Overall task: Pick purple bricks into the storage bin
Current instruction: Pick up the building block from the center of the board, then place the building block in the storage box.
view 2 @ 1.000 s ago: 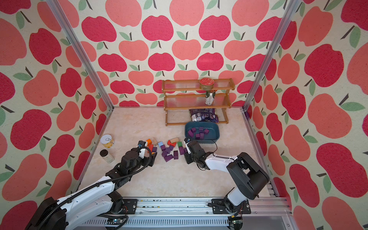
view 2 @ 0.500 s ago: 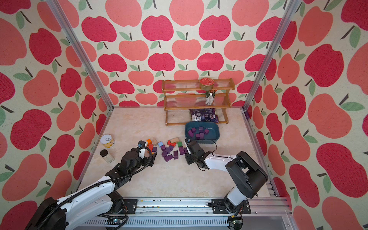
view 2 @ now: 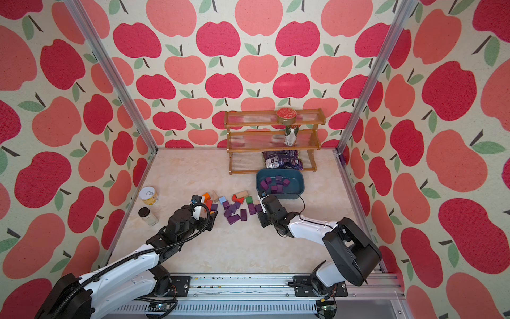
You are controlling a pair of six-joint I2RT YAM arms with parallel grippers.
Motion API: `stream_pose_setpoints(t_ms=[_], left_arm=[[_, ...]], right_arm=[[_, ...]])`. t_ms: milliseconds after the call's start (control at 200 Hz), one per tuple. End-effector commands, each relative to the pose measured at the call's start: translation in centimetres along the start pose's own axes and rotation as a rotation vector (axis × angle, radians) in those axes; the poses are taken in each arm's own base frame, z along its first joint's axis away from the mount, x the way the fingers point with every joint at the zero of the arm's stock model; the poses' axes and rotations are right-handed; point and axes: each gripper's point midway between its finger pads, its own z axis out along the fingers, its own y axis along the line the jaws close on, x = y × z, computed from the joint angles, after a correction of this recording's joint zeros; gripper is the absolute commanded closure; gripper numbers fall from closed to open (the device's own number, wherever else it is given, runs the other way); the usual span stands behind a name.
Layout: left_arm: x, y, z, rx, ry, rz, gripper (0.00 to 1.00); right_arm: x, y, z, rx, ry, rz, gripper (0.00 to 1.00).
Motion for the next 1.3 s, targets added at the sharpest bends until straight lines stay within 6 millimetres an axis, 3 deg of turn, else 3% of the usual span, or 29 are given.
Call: stream_pose_setpoints(t_ms=[0,360,660,735,760,985,1291], left_arm=[[0.2,0.4,0.1,-0.018,0.014,0.004,0.01],[0.3,0.3,0.1,-0.013,0.019,0.002,0.01],[0.4,0.3,0.2,-0.013,0.024,0.005,0.01],[0.6,0.3,0.2,-0.013,0.027,0.008,0.01],[-0.9,0.1,0.2,-0.010,-0.001,0.001,0.01],[-0.9,0.0,0.3,-0.005,0.006,0.000,0.01],[-0.9,0.0,0.3,-0.005,0.008,0.003,0.01]], right_arm=[[-0.8,-0.5,-1.2,0.028,-0.030,-0.032,0.66],[-4.5,-2.6,-3.5,0.054,-0.113,-0.005,0.66],[-8.5,-5.3,-3.7,0.088,-0.159,0.059,0.65],[-9.2,-5.9,-3.4,0.095,-0.165,0.076,0.66],[-9.4,-6.2,-3.3,0.098,-0.165,0.083,0.66],[-10.7,-7.7,-2.0,0.118,-0.165,0.109,0.66],[-11.0,-10.1,1.0,0.150,-0.118,0.154,0.67]])
